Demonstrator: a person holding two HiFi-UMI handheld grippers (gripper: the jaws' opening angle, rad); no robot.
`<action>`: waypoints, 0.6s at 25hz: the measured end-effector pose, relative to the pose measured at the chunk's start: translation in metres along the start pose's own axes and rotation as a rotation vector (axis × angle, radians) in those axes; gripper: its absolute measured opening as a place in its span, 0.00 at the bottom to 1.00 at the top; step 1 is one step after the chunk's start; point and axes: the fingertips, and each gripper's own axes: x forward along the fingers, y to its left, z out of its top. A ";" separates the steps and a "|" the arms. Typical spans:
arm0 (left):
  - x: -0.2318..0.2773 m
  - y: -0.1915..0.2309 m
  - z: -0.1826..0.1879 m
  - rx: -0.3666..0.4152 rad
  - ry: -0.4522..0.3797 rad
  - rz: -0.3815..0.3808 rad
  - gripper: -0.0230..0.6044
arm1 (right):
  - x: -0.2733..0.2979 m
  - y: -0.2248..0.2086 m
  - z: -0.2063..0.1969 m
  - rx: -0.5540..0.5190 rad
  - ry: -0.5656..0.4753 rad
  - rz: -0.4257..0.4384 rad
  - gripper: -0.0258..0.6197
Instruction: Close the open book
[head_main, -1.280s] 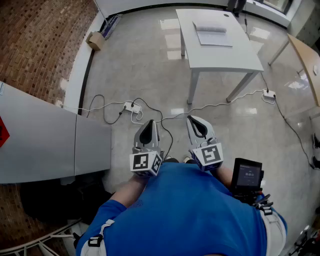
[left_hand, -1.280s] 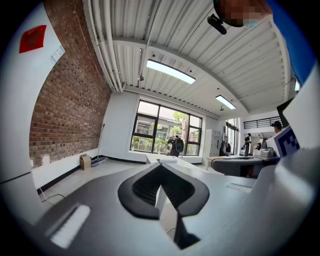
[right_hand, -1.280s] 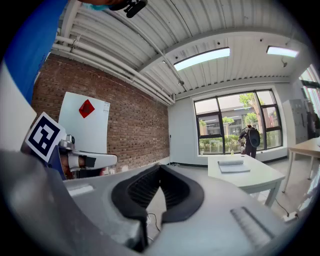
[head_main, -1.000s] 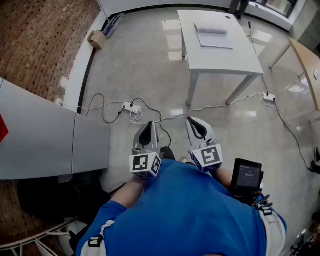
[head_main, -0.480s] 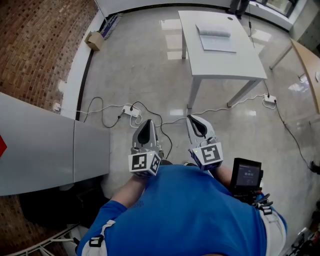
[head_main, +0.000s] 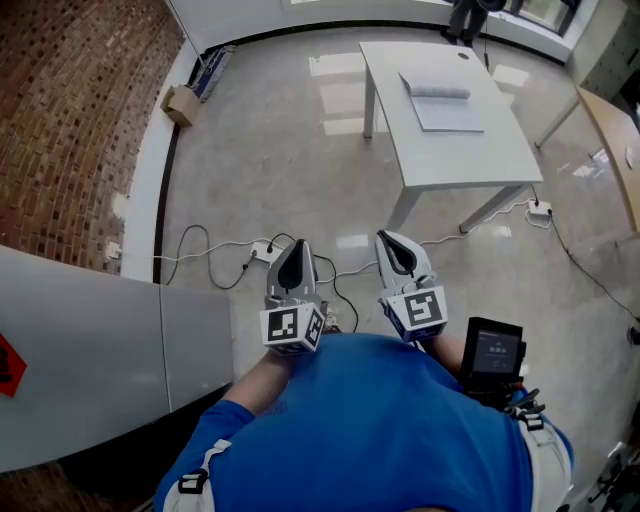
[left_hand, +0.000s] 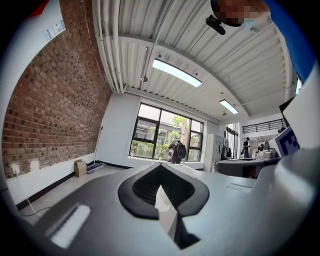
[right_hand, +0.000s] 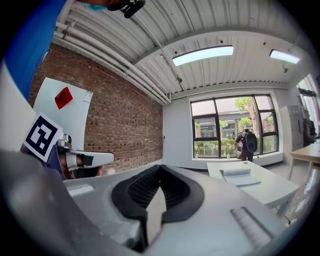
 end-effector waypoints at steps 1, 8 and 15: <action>0.007 0.011 0.003 0.002 -0.001 -0.008 0.05 | 0.012 0.004 0.004 -0.001 -0.004 -0.008 0.04; 0.047 0.086 0.008 -0.004 -0.003 -0.061 0.05 | 0.094 0.030 0.007 -0.006 -0.010 -0.056 0.04; 0.061 0.123 0.011 -0.014 0.005 -0.066 0.05 | 0.135 0.045 0.011 -0.014 0.008 -0.043 0.04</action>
